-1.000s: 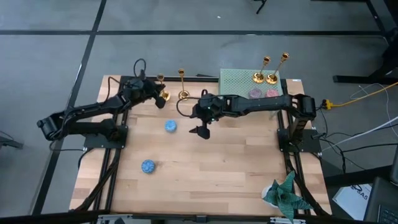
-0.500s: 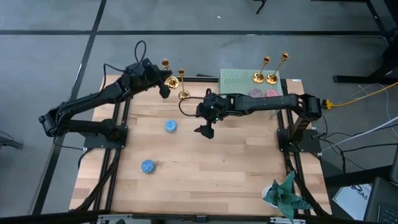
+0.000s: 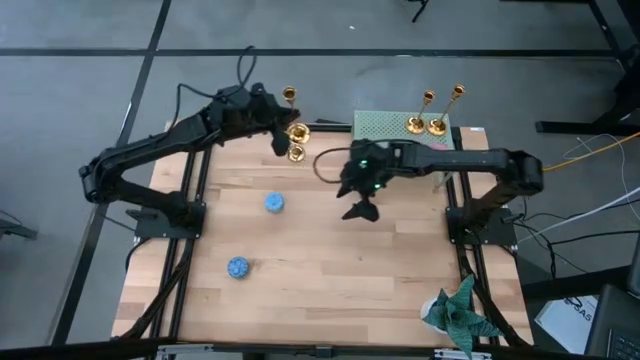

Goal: Pick & Place candle stick holders
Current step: Put the gold candle holder on the shelf

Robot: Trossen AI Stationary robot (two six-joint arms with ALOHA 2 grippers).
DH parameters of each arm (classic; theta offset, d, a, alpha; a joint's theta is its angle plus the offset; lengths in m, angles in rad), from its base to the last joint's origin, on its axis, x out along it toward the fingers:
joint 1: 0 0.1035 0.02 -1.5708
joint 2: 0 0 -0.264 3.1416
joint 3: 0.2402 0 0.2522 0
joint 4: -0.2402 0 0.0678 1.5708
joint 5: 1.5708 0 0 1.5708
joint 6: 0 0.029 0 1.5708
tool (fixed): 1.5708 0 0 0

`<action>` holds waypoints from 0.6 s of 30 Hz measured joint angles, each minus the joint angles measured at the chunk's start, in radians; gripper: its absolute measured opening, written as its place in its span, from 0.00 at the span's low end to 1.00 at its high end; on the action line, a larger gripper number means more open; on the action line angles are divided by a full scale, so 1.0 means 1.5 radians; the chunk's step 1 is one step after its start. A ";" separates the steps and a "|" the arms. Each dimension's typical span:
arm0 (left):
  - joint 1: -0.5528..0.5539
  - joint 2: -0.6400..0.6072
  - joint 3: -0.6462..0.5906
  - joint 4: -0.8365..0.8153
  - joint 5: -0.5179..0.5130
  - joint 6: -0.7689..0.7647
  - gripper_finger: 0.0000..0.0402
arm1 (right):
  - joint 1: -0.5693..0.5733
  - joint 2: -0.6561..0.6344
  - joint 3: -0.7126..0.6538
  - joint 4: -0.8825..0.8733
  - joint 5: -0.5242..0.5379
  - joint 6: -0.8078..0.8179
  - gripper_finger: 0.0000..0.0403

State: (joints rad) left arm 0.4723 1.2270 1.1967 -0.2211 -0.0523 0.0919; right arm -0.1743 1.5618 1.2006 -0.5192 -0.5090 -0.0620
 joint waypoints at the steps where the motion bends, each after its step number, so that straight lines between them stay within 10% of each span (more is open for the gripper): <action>1: -0.006 0.014 0.014 0.000 0.007 0.000 0.03 | -0.004 -0.022 -0.023 0.019 -0.003 0.011 0.94; 18: -0.021 0.331 0.321 0.012 0.103 0.049 0.04 | 0.097 -0.298 -0.239 0.188 0.126 0.178 0.94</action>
State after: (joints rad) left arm 0.4404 1.7242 1.6787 -0.2023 0.1016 0.1652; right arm -0.0281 1.1143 0.8425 -0.2366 -0.3198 0.2055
